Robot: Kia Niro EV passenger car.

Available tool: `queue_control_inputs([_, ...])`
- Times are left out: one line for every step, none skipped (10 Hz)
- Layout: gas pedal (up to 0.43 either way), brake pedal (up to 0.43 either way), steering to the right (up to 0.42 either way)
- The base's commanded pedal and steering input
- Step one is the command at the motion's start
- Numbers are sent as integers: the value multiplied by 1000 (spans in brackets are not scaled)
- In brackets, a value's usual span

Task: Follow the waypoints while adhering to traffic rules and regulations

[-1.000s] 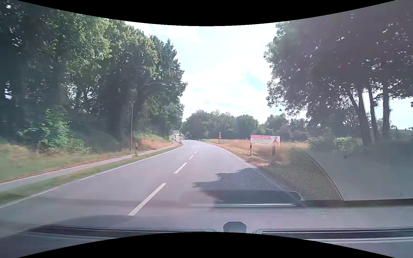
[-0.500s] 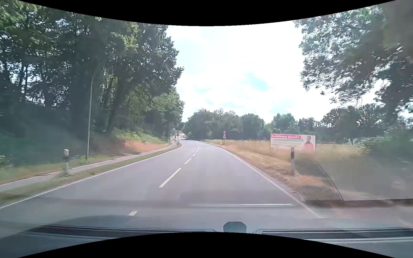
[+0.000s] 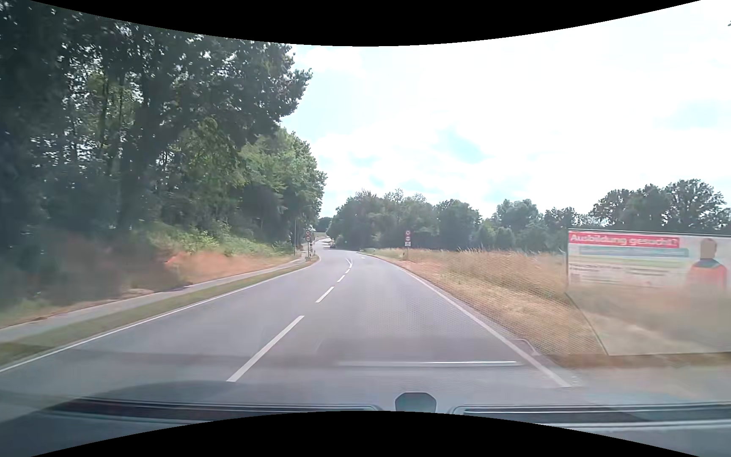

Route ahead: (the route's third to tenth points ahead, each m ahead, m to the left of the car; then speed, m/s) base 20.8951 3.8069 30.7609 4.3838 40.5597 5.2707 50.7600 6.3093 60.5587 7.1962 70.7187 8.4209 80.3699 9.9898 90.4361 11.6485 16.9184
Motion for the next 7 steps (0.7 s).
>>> queue_control_inputs([177, 0, -9])
queue_control_inputs([177, 0, -9])
queue_control_inputs([177, 0, -9])
queue_control_inputs([169, 0, -9])
queue_control_inputs([169, 0, -9])
queue_control_inputs([169, 0, -9])
queue_control_inputs([169, 0, -9])
